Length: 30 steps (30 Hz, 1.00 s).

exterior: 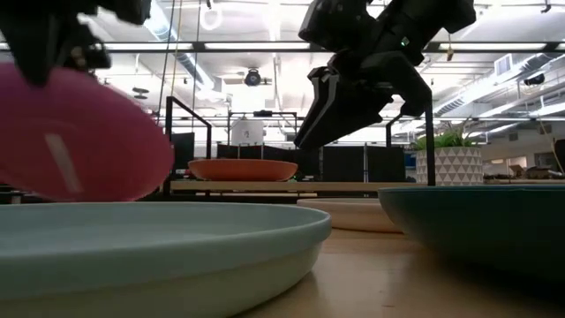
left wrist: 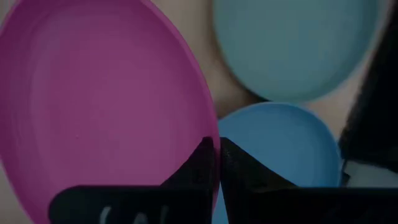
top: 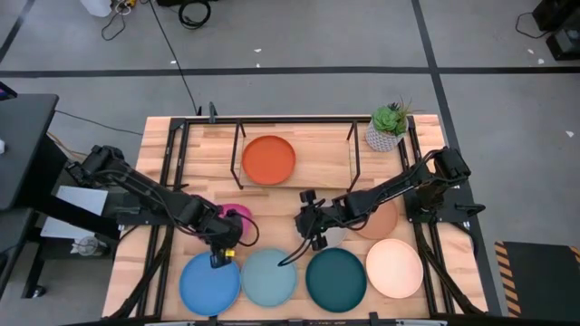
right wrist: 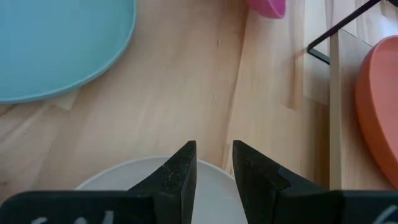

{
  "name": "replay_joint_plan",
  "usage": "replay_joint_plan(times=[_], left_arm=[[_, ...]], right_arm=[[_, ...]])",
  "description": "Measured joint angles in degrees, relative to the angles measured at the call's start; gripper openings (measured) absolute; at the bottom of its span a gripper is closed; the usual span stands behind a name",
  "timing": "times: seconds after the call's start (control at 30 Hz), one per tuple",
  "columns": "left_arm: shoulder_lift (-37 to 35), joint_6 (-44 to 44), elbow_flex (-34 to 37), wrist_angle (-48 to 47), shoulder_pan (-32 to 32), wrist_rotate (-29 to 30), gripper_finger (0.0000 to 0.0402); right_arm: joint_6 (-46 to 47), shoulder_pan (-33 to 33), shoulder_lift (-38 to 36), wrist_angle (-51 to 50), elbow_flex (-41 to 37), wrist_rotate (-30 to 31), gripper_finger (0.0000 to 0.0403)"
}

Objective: Place and stack plates onto a shelf
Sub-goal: Stack the pink plate on the orange plate

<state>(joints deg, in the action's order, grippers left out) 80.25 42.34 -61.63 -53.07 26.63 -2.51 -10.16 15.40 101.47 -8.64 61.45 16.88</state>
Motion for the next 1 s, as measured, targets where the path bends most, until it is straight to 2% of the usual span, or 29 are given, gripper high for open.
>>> replay_joint_plan(times=[0.07,0.17,0.4,0.63,0.77,1.0], left_arm=[[0.00,-2.64,-1.67,-0.11,-0.06,0.92,0.0017],[0.00,-8.35,-4.12,0.16,-0.04,5.42,0.0017],[-0.02,-28.57,-6.40,5.61,-1.14,17.99,0.0017],[0.43,-41.74,-6.44,14.28,-5.36,22.16,0.0018],[1.74,-44.67,-6.44,16.56,-9.19,22.96,0.0018],[6.70,-47.58,-6.41,13.67,-17.09,22.65,0.0018]], right_arm=[[0.64,-0.02,0.00,-0.32,0.00,0.27,0.0110],[1.65,0.00,0.00,-1.34,0.00,1.95,0.0110],[4.02,0.87,-0.35,-4.59,0.00,6.38,0.0110],[8.02,3.31,-0.74,-5.20,0.00,6.43,0.0110],[11.44,4.78,-0.76,-5.60,0.00,7.36,0.0110],[13.72,7.35,-0.76,-6.10,0.00,12.59,0.0110]])
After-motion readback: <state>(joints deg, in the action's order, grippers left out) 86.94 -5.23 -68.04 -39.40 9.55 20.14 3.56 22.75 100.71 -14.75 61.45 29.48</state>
